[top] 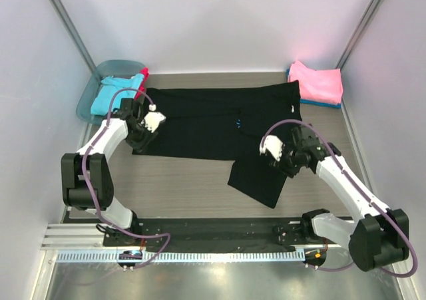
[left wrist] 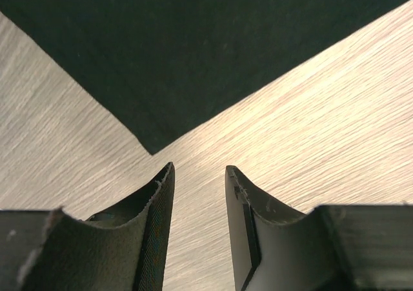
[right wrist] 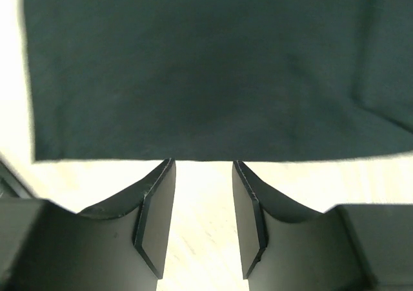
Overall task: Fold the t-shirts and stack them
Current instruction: Fold the tshirt
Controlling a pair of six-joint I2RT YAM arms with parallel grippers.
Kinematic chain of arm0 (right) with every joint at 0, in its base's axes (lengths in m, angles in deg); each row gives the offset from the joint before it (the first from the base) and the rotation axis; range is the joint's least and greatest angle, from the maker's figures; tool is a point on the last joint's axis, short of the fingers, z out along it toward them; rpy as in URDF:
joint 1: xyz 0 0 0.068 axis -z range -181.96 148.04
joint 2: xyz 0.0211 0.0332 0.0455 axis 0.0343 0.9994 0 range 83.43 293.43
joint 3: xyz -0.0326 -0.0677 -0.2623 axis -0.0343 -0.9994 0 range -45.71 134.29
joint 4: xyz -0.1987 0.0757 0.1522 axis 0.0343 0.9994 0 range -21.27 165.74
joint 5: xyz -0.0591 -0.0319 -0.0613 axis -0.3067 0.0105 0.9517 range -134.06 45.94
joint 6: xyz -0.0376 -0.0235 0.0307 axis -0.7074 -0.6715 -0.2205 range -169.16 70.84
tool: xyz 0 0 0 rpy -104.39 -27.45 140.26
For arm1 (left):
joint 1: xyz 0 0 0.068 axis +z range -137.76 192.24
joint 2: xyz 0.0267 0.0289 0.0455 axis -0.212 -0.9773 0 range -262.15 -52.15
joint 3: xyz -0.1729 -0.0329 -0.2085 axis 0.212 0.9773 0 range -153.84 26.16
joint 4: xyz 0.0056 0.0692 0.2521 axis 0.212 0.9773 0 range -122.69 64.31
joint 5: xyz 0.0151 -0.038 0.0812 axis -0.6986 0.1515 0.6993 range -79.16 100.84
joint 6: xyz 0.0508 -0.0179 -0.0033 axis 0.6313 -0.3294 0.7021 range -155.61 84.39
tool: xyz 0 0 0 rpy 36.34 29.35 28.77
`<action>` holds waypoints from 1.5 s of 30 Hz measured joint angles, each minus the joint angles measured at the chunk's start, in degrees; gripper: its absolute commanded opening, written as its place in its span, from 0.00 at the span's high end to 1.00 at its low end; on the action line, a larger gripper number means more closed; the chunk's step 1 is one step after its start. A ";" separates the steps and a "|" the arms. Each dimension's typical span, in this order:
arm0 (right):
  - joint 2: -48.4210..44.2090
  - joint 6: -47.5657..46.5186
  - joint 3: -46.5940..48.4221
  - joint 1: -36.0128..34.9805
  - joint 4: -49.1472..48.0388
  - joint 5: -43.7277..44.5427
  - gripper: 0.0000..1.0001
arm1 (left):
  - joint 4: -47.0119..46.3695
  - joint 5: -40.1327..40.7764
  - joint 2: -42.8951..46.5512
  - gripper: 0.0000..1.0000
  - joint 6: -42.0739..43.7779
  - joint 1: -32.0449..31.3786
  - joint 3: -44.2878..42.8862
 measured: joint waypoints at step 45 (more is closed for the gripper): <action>-4.68 -8.76 -8.87 -7.04 5.46 0.33 0.53 | -4.46 4.72 -11.10 1.00 -0.42 6.88 0.50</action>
